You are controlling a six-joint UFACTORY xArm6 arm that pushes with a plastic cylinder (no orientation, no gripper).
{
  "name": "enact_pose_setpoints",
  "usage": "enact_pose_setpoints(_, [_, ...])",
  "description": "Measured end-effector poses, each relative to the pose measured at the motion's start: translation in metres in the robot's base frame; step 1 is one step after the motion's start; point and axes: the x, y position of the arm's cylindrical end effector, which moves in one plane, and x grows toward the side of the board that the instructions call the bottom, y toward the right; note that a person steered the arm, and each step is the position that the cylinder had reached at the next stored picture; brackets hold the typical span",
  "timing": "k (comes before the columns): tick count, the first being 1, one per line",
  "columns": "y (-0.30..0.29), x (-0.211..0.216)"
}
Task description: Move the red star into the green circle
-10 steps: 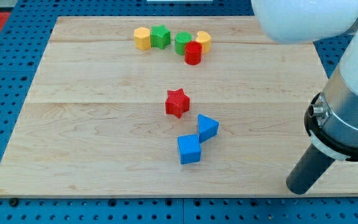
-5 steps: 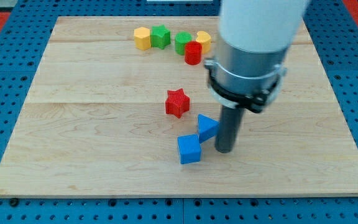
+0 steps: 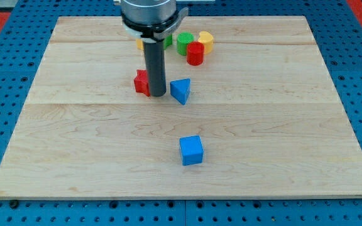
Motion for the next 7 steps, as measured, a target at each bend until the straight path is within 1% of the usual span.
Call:
enact_pose_setpoints(1, [-0.030, 0.013])
enact_pose_setpoints(2, [-0.048, -0.001])
enact_pose_setpoints(4, [-0.020, -0.039])
enact_pose_setpoints(7, [0.038, -0.042])
